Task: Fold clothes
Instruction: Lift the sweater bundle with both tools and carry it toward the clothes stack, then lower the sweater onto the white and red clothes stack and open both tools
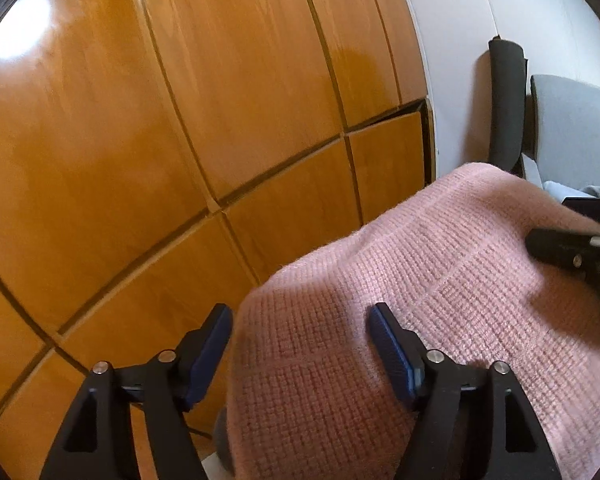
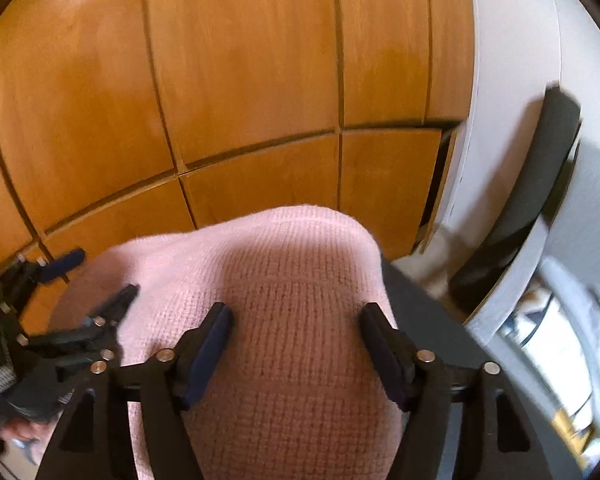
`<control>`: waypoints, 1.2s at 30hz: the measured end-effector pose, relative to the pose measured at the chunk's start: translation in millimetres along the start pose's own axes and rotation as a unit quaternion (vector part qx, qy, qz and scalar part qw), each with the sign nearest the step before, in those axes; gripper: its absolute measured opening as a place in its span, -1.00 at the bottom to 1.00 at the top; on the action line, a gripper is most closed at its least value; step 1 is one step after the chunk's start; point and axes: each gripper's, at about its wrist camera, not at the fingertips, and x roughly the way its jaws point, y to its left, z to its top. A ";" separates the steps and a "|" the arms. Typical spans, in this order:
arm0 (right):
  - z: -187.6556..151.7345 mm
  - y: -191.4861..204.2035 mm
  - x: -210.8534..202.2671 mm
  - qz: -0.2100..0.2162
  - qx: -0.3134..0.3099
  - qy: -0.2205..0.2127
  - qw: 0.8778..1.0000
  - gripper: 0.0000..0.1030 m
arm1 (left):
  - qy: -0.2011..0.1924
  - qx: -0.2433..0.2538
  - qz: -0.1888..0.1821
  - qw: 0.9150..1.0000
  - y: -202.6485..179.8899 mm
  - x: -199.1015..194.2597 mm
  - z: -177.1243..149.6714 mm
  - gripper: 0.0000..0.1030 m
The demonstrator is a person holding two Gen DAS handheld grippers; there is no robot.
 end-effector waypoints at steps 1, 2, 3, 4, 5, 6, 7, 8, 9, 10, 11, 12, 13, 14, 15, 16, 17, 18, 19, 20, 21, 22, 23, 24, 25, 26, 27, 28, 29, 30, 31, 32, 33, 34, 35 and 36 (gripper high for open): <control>0.8 3.8 -8.7 -0.009 -0.017 0.000 1.000 0.45 | -0.004 -0.001 -0.005 1.000 1.8 -8.6 0.8 0.44; 1.5 6.8 -17.2 -0.017 -0.030 0.000 0.999 0.45 | -0.009 0.000 -0.010 1.000 3.3 -16.6 2.1 0.45; 2.0 7.6 -25.0 -0.019 -0.033 0.000 0.999 0.45 | -0.016 0.000 -0.011 1.000 4.7 -25.4 3.5 0.47; 2.6 8.4 -32.9 -0.021 -0.036 -0.001 0.999 0.45 | -0.022 -0.002 -0.009 1.000 7.2 -34.4 3.0 0.52; 2.8 8.6 -41.4 -0.023 -0.037 -0.003 0.999 0.45 | -0.029 -0.008 -0.006 1.000 10.7 -45.4 2.0 0.60; 2.3 7.3 -51.7 -0.025 -0.029 -0.013 0.999 0.45 | -0.036 -0.016 -0.004 0.999 14.6 -57.2 0.0 0.64; -0.2 5.5 -63.6 -0.024 -0.021 -0.026 0.999 0.45 | -0.044 -0.024 -0.002 0.999 18.3 -68.1 -2.9 0.72; -8.0 2.3 -79.9 -0.019 -0.008 -0.044 0.999 0.45 | -0.054 -0.035 0.001 0.998 23.5 -83.4 -8.7 0.74; -15.9 -0.9 -96.1 -0.014 0.004 -0.063 0.998 0.45 | -0.067 -0.047 0.007 0.997 28.3 -100.6 -17.6 0.76; -23.7 -4.1 -112.3 -0.009 0.016 -0.082 0.996 0.45 | -0.080 -0.057 0.013 0.995 30.7 -113.4 -26.1 0.82; -31.6 -7.3 -128.6 -0.004 0.029 -0.101 0.994 0.45 | -0.094 -0.067 0.019 0.993 33.1 -126.2 -34.5 0.96; -42.3 -9.8 -142.0 -0.001 0.038 -0.114 0.993 0.45 | -0.098 -0.075 0.020 0.992 31.5 -135.2 -46.5 1.00; -61.2 -10.4 -147.6 -0.005 0.041 -0.112 0.993 0.46 | -0.090 -0.082 0.016 0.992 25.3 -139.5 -62.6 1.00; -80.2 -11.1 -153.2 -0.009 0.044 -0.110 0.993 0.47 | -0.083 -0.088 0.011 0.993 19.1 -143.8 -78.8 1.00; -99.1 -11.7 -158.9 -0.013 0.047 -0.108 0.993 0.50 | -0.075 -0.094 0.007 0.993 12.9 -148.1 -94.9 1.00; -118.1 -12.3 -164.5 -0.017 0.050 -0.105 0.993 0.50 | -0.067 -0.100 0.003 0.993 6.7 -152.5 -111.0 1.00; -137.0 -13.0 -170.1 -0.020 0.053 -0.103 0.993 0.50 | -0.060 -0.106 -0.002 0.993 0.5 -156.8 -127.1 1.00; -155.7 -12.6 -173.8 -0.024 0.055 -0.100 0.993 0.50 | -0.052 -0.113 -0.006 0.992 -5.7 -161.1 -143.3 1.00; -173.8 -9.7 -172.1 -0.028 0.056 -0.093 0.994 0.50 | -0.045 -0.119 -0.010 0.992 -11.9 -165.4 -159.4 1.00; -191.8 -6.8 -170.5 -0.032 0.056 -0.087 0.994 0.50 | -0.037 -0.125 -0.015 0.991 -18.1 -169.7 -175.5 1.00; -209.9 -3.9 -168.8 -0.036 0.057 -0.080 0.995 0.50 | -0.025 -0.132 -0.019 0.991 -25.7 -170.7 -191.7 1.00; -227.8 -0.5 -166.7 -0.039 0.058 -0.075 0.995 0.50 | -0.011 -0.140 -0.021 0.990 -33.5 -169.2 -205.5 1.00; -243.7 3.6 -163.2 -0.042 0.062 -0.073 0.994 0.50 | 0.002 -0.146 -0.021 0.989 -39.9 -168.6 -217.4 1.00; -254.2 7.0 -159.8 -0.045 0.064 -0.070 0.994 0.50 | 0.018 -0.151 -0.021 0.988 -46.9 -166.9 -230.5 1.00; -264.4 11.6 -155.4 -0.048 0.064 -0.065 0.995 0.50 | 0.034 -0.154 -0.022 0.987 -53.1 -165.0 -241.3 1.00; -273.1 16.9 -151.7 -0.047 0.061 -0.059 0.995 0.50 | 0.049 -0.152 -0.021 0.987 -58.4 -163.4 -249.7 1.00; -278.2 20.9 -148.9 -0.047 0.056 -0.055 0.996 0.50 | 0.060 -0.148 -0.018 0.987 -63.1 -163.4 -256.1 1.00; -282.6 25.3 -146.3 -0.046 0.050 -0.053 0.996 0.50 | 0.061 -0.142 -0.015 0.988 -66.4 -164.7 -259.6 1.00; -286.2 29.3 -144.0 -0.046 0.046 -0.052 0.997 0.50 | 0.061 -0.136 -0.011 0.989 -68.3 -166.4 -261.8 1.00; -287.5 32.2 -142.9 -0.047 0.043 -0.052 0.997 0.50 | 0.059 -0.134 -0.003 0.989 -68.1 -168.3 -262.4 1.00; -288.5 34.9 -142.1 -0.047 0.042 -0.054 0.997 0.50 | 0.055 -0.136 0.005 0.989 -66.6 -170.5 -262.3 1.00; -288.3 37.0 -142.6 -0.047 0.044 -0.058 0.996 0.50 | 0.052 -0.138 0.013 0.989 -65.1 -172.7 -262.2 1.00; -287.4 38.8 -144.0 -0.044 0.048 -0.060 0.996 0.50 | 0.049 -0.142 0.019 0.989 -62.3 -174.4 -261.0 1.00; -286.4 40.6 -145.5 -0.041 0.053 -0.063 0.996 0.50 | 0.045 -0.149 0.025 0.988 -58.5 -176.6 -259.8 1.00; -285.4 42.4 -146.8 -0.039 0.056 -0.064 0.996 0.50 | 0.043 -0.156 0.028 0.986 -54.2 -180.2 -259.9 1.00; -284.5 44.4 -147.3 -0.039 0.058 -0.064 0.995 0.50 | 0.042 -0.162 0.030 0.985 -50.4 -182.8 -259.7 1.00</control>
